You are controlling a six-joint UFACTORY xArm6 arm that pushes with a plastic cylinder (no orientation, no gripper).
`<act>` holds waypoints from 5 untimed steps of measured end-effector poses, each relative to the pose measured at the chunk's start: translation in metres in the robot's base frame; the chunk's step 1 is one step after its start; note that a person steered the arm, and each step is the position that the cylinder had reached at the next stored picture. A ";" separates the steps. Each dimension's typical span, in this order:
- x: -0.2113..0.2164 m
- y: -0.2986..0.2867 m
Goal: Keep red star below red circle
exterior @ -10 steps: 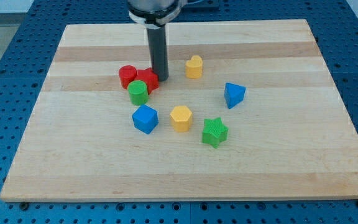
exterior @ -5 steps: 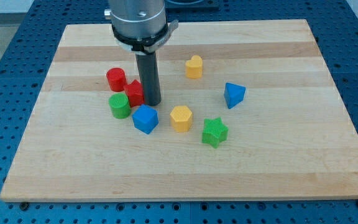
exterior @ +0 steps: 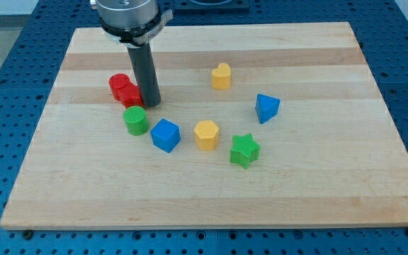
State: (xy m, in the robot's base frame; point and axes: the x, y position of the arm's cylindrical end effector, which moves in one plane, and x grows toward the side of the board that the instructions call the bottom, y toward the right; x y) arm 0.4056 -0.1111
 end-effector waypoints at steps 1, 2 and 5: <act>0.009 0.001; 0.016 0.026; 0.016 -0.011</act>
